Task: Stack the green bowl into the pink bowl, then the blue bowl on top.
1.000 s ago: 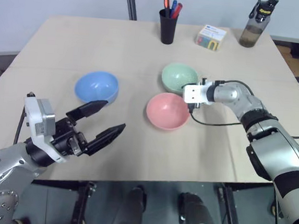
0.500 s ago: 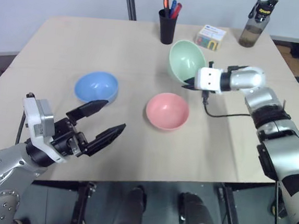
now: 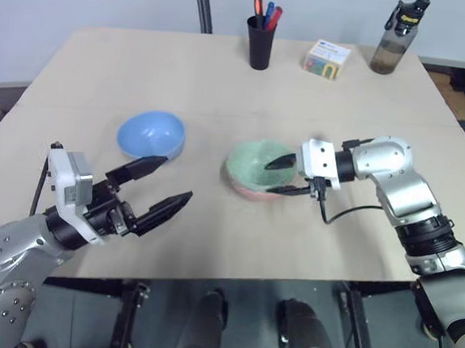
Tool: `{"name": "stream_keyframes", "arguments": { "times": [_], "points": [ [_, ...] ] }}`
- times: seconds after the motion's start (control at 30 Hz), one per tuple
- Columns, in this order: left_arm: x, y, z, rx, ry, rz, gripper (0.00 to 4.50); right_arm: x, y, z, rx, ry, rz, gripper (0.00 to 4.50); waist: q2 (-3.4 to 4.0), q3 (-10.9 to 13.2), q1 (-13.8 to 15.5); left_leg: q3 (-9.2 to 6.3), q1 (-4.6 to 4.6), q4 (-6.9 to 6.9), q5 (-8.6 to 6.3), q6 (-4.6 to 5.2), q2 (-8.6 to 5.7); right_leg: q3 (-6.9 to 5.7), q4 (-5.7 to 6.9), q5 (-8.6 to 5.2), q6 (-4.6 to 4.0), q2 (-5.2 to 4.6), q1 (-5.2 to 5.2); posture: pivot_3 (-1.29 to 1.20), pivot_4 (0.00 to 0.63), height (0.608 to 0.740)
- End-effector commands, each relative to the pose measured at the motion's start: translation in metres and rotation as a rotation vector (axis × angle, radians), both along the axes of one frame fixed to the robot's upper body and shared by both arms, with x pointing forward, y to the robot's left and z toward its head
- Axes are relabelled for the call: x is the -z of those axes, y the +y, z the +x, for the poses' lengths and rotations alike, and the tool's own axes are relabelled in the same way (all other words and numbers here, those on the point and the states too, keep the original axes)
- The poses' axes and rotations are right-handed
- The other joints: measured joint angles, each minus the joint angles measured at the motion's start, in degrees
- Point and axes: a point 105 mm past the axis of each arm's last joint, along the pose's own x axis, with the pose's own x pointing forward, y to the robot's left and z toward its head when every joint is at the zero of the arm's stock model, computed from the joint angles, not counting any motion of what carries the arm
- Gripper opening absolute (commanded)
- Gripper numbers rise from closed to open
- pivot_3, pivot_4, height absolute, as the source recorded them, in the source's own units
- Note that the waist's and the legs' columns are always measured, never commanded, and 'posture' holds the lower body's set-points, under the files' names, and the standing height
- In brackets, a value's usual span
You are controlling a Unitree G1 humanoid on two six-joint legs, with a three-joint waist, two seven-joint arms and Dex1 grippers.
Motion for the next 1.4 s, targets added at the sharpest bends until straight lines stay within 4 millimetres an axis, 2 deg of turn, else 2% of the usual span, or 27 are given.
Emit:
{"name": "stream_keyframes", "arguments": {
  "times": [0.03, 0.1, 0.17, 0.23, 0.3, 0.43, 0.67, 0.73, 0.83, 0.93, 0.97, 1.03, 1.07, 1.2, 1.27, 1.4],
  "points": [
    [-0.004, 0.006, 0.004, -0.076, -0.031, 0.059, 4.50, -0.021, -0.003, -0.001, 0.055, -0.047, 0.106, 4.26, 0.00, 0.0, 0.0, 0.00, -0.01, -0.01, 0.00, 0.00, 0.00, 0.00, 0.00, 0.00, 0.00, 0.00, -0.01, 0.00, 0.150, 0.740],
    [-0.005, 0.010, 0.007, -0.132, -0.041, 0.080, 4.50, -0.029, -0.005, -0.003, 0.080, -0.041, 0.158, 4.39, 0.00, 0.0, 0.0, -0.02, -0.01, -0.03, 0.00, 0.00, 0.00, -0.01, 0.00, 0.00, 0.00, 0.00, -0.01, 0.00, 0.150, 0.740],
    [0.000, 0.035, 0.026, -0.427, -0.064, 0.267, 4.50, -0.046, -0.015, -0.016, 0.101, 0.018, 0.282, 4.39, -0.02, 0.0, 0.2, -0.01, -0.01, -0.03, 0.00, 0.00, 0.00, 0.00, 0.01, 0.00, 0.00, 0.00, -0.02, 0.00, 0.150, 0.740],
    [0.000, 0.052, 0.037, -0.611, -0.069, 0.383, 4.50, -0.054, -0.020, -0.025, 0.124, 0.057, 0.349, 4.39, -0.03, 0.0, 0.5, -0.07, -0.02, -0.03, 0.00, 0.00, -0.01, -0.03, 0.03, 0.00, 0.02, 0.00, 0.00, 0.00, 0.150, 0.740],
    [0.001, 0.052, 0.047, -0.651, -0.056, 0.467, 4.50, -0.058, -0.023, -0.028, 0.164, 0.072, 0.393, 4.39, -0.06, 0.0, 0.5, -0.06, -0.01, -0.02, 0.00, 0.00, -0.01, -0.03, 0.04, -0.01, 0.04, 0.01, 0.00, 0.00, 0.150, 0.740],
    [0.012, 0.048, 0.076, -0.623, 0.012, 0.713, 4.50, -0.062, -0.025, -0.029, 0.228, 0.074, 0.449, 4.39, -0.08, 0.0, 0.5, -0.05, 0.00, 0.06, 0.00, 0.00, -0.01, -0.05, 0.09, -0.13, 0.23, 0.03, 0.01, 0.00, 0.150, 0.740],
    [0.028, 0.041, 0.117, -0.624, 0.121, 0.823, 4.50, -0.057, -0.031, -0.031, 0.276, 0.041, 0.438, 4.39, -0.07, 0.0, 0.1, -0.06, -0.10, 0.04, -0.01, 0.00, -0.01, -0.05, 0.06, -0.01, 0.44, 0.03, -0.07, 0.00, 0.150, 0.740],
    [0.030, 0.036, 0.123, -0.605, 0.122, 0.833, 3.96, -0.056, -0.033, -0.033, 0.286, 0.034, 0.432, 4.50, -0.08, 0.0, 0.0, -0.07, -0.12, -0.04, -0.01, 0.00, -0.01, -0.04, 0.04, 0.01, 0.46, 0.05, -0.11, 0.00, 0.150, 0.740],
    [0.030, 0.030, 0.127, -0.576, 0.113, 0.835, 2.92, -0.054, -0.036, -0.034, 0.302, 0.026, 0.422, 4.50, -0.09, 0.0, -0.1, -0.06, -0.14, -0.07, -0.01, 0.00, -0.01, -0.03, 0.01, 0.02, 0.45, 0.05, -0.13, 0.00, 0.150, 0.740],
    [0.029, 0.028, 0.129, -0.563, 0.116, 0.828, 1.57, -0.054, -0.040, -0.034, 0.324, 0.012, 0.413, 4.50, -0.09, 0.0, 0.0, -0.06, -0.14, -0.07, -0.01, 0.00, -0.01, -0.04, 0.02, 0.01, 0.46, 0.05, -0.13, 0.00, 0.150, 0.740],
    [0.028, 0.028, 0.129, -0.562, 0.118, 0.824, 1.26, -0.054, -0.041, -0.034, 0.329, 0.010, 0.412, 4.50, -0.09, 0.0, 0.0, -0.07, -0.14, -0.07, -0.01, 0.00, -0.01, -0.04, 0.02, 0.01, 0.47, 0.05, -0.12, 0.00, 0.150, 0.740],
    [0.028, 0.027, 0.129, -0.552, 0.115, 0.822, 0.38, -0.054, -0.043, -0.035, 0.339, 0.006, 0.412, 4.50, -0.09, 0.0, 0.1, -0.07, -0.13, -0.06, -0.01, 0.00, -0.01, -0.04, 0.03, 0.00, 0.48, 0.05, -0.12, 0.00, 0.150, 0.740],
    [0.027, 0.026, 0.129, -0.547, 0.117, 0.821, 0.12, -0.054, -0.044, -0.035, 0.343, 0.004, 0.412, 4.50, -0.10, 0.0, 0.1, -0.06, -0.13, -0.05, -0.01, 0.00, -0.01, -0.04, 0.03, 0.00, 0.48, 0.04, -0.12, 0.00, 0.150, 0.740],
    [0.023, 0.021, 0.122, -0.473, 0.122, 0.787, 0.12, -0.055, -0.049, -0.037, 0.355, 0.010, 0.424, 4.50, -0.11, 0.0, 0.1, -0.06, -0.14, -0.04, -0.01, 0.00, -0.01, -0.03, 0.02, 0.00, 0.48, 0.04, -0.11, 0.00, 0.150, 0.740],
    [0.016, 0.006, 0.115, -0.352, 0.073, 0.740, 0.12, -0.056, -0.053, -0.038, 0.362, 0.019, 0.440, 4.50, -0.10, 0.0, 0.1, -0.07, -0.14, -0.04, -0.01, 0.00, -0.01, -0.04, 0.03, 0.00, 0.48, 0.04, -0.11, 0.00, 0.150, 0.740],
    [-0.013, -0.037, 0.093, -0.057, -0.161, 0.659, 0.12, -0.051, -0.071, -0.048, 0.390, 0.098, 0.480, 4.50, -0.11, 0.0, 0.5, -0.06, -0.17, -0.05, -0.01, 0.00, -0.01, -0.04, -0.01, 0.12, 0.25, 0.00, -0.11, 0.00, 0.150, 0.740]
  ]
}}
